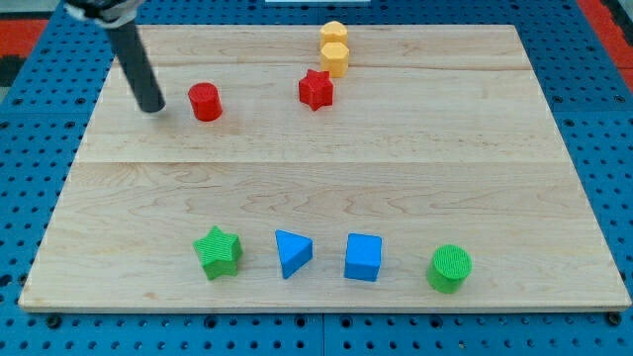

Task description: Put red circle to the bottom of the red star

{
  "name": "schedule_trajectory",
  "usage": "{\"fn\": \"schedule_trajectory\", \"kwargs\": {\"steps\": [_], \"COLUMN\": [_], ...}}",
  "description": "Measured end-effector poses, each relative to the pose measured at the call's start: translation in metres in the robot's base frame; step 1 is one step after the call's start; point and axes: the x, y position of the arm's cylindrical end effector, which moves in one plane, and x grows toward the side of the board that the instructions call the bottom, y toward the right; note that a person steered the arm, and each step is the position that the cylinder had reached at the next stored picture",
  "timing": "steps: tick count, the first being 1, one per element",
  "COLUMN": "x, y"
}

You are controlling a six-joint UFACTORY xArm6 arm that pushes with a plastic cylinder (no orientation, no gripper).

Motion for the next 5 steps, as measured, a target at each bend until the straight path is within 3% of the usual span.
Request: {"fn": "schedule_trajectory", "kwargs": {"steps": [1,2,4,5], "x": [-0.011,0.034,0.046,0.050], "y": [0.035,0.053,-0.021,0.068]}}
